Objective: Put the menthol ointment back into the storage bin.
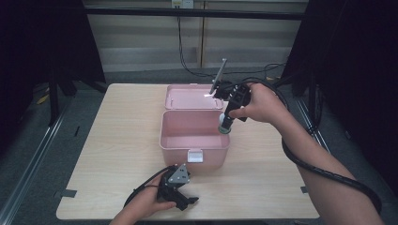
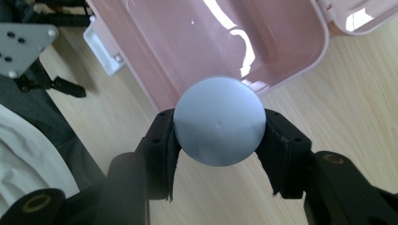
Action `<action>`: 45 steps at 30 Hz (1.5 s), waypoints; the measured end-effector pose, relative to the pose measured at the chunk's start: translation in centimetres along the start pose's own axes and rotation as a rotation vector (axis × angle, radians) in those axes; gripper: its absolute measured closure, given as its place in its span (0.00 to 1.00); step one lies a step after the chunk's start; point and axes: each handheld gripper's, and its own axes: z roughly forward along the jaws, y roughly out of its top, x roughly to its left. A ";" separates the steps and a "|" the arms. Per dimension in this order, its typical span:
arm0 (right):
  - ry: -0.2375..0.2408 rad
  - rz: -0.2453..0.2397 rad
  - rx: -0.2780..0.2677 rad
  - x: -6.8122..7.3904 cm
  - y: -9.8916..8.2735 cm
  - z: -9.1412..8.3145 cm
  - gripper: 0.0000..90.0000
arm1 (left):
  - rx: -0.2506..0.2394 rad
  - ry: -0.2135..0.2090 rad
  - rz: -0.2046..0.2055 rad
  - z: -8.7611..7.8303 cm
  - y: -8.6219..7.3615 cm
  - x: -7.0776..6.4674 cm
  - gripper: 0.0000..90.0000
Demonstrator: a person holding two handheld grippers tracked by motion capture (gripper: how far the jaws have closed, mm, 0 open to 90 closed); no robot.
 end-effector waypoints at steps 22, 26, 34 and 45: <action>-0.013 0.174 -0.019 -1.6 3.0 1.8 0.56 | 0.002 0.003 0.002 0.0 0.0 0.0 0.11; -0.011 0.228 -0.020 -2.0 3.3 2.2 0.56 | 0.002 0.003 0.001 0.0 0.0 0.0 0.11; -0.013 0.313 -0.027 -2.8 3.6 3.2 0.56 | 0.003 0.003 0.003 0.0 0.0 0.0 0.11; -0.020 0.397 -0.034 -3.3 4.2 4.3 0.56 | 0.003 0.003 0.004 0.0 0.0 0.0 0.11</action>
